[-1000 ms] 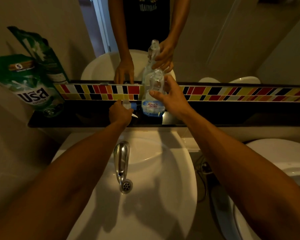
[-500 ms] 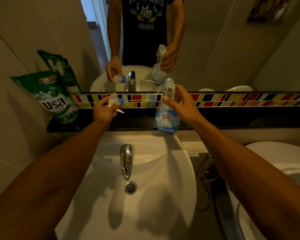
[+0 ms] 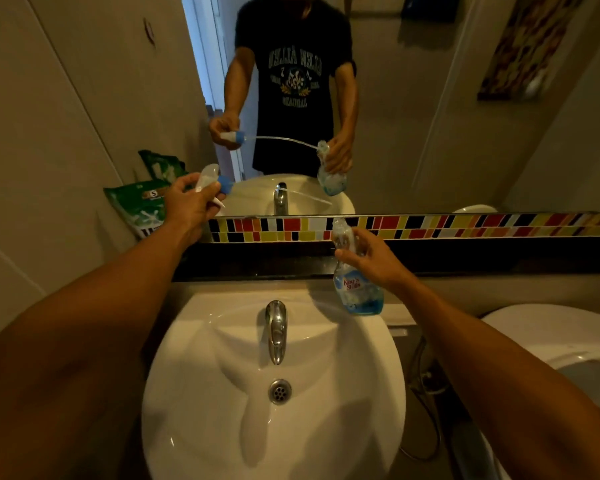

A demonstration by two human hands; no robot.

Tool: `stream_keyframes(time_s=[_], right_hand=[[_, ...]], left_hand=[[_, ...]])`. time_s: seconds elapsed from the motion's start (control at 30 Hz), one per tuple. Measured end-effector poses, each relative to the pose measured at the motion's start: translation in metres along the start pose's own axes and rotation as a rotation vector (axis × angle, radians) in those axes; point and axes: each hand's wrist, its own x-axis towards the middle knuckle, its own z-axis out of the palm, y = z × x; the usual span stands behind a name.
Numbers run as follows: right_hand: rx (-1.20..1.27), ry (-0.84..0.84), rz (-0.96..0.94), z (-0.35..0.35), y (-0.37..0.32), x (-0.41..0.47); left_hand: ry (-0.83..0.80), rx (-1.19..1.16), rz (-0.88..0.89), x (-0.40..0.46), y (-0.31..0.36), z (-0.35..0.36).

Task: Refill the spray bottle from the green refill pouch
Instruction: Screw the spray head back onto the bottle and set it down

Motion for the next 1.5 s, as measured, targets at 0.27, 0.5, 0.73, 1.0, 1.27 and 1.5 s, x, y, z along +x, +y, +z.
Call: stream_keyframes(time_s=[0.27,0.5,0.73,1.0,1.27,1.5], right_hand=[[-0.021,-0.017,0.005,0.023,-0.008,-0.012],[-0.038,-0.025,-0.006,0.031,-0.020,-0.017],[-0.076,-0.052,-0.053,0.034,-0.032,-0.017],[-0.061,-0.095,-0.104,0.039,-0.057,-0.015],[-0.012,-0.114,-0.134,0.046,-0.075,-0.012],[0.023,-0.125,-0.156,0.049,-0.084,-0.010]], left_hand=[[-0.059,0.021,0.049,-0.003,0.026,-0.031],[-0.104,0.020,0.039,-0.005,0.040,-0.045],[-0.156,0.082,0.077,-0.014,0.048,-0.047],[-0.389,0.109,0.095,-0.037,0.066,-0.010],[-0.546,0.210,0.161,-0.050,0.050,0.026],[-0.647,0.283,0.180,-0.063,0.036,0.033]])
